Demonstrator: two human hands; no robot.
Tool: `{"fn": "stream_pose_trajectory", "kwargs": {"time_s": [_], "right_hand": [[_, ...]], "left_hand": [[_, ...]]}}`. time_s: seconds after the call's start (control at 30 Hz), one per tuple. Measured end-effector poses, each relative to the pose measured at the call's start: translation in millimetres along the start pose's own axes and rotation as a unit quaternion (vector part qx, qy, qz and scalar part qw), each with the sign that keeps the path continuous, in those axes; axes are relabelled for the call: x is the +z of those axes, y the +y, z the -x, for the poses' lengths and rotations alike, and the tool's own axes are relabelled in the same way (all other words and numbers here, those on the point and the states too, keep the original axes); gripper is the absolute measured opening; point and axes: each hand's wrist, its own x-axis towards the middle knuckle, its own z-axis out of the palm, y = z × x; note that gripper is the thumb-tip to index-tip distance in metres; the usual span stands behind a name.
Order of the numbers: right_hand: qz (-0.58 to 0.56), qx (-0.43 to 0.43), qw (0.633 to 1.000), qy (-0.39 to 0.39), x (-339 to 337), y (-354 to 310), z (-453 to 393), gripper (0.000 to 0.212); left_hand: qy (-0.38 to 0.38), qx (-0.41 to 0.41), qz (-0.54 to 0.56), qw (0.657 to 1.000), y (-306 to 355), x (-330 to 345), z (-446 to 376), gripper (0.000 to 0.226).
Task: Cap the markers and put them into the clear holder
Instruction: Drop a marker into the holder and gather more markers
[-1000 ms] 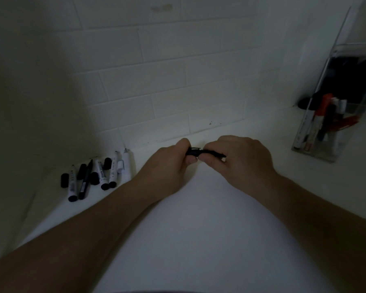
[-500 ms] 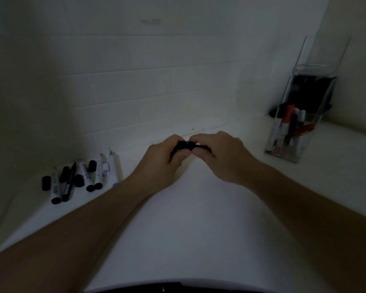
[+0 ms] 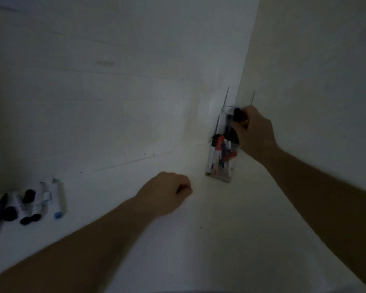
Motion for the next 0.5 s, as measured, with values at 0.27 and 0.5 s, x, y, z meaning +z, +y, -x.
{"fn": "stream_pose_trajectory", "kwargs": {"time_s": [0.27,0.5], "right_hand": [[0.155,-0.01,0.984,-0.085,27,41,18,0.038],[0.21,-0.039,0.97,-0.117,47,53,35,0.053]], "left_hand": [[0.053,0.001,-0.011,0.999,2,27,14,0.022],[0.054,-0.005,-0.018,0.998,1,26,13,0.023]]}}
